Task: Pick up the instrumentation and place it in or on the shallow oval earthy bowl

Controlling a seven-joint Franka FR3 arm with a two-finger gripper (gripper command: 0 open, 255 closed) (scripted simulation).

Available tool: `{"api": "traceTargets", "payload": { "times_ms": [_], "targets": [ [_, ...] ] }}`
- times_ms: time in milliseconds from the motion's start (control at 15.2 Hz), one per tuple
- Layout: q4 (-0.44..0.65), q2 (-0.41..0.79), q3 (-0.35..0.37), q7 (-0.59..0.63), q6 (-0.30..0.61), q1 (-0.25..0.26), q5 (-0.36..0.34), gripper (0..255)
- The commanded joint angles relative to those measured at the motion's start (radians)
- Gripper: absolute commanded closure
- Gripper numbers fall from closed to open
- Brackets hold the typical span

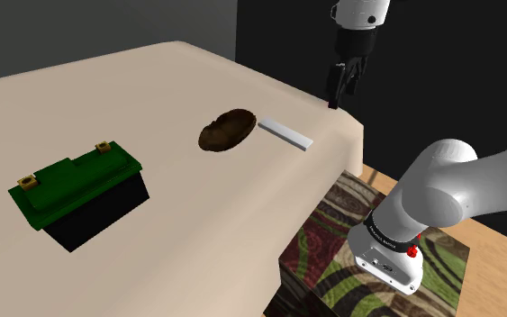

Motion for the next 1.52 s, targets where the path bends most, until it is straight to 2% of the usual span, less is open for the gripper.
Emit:
{"api": "traceTargets", "payload": {
  "times_ms": [0,594,1188,1452],
  "targets": [
    [0.0,0.0,0.0,0.0,0.0,0.0,0.0,0],
    [-0.134,0.175,-0.038,0.006,0.381,-0.035,-0.019,0],
    [-0.14,0.471,-0.077,0.006,0.755,-0.065,-0.025,0],
    [-0.141,0.546,-0.084,0.005,0.842,-0.069,-0.022,0]
  ]
}}
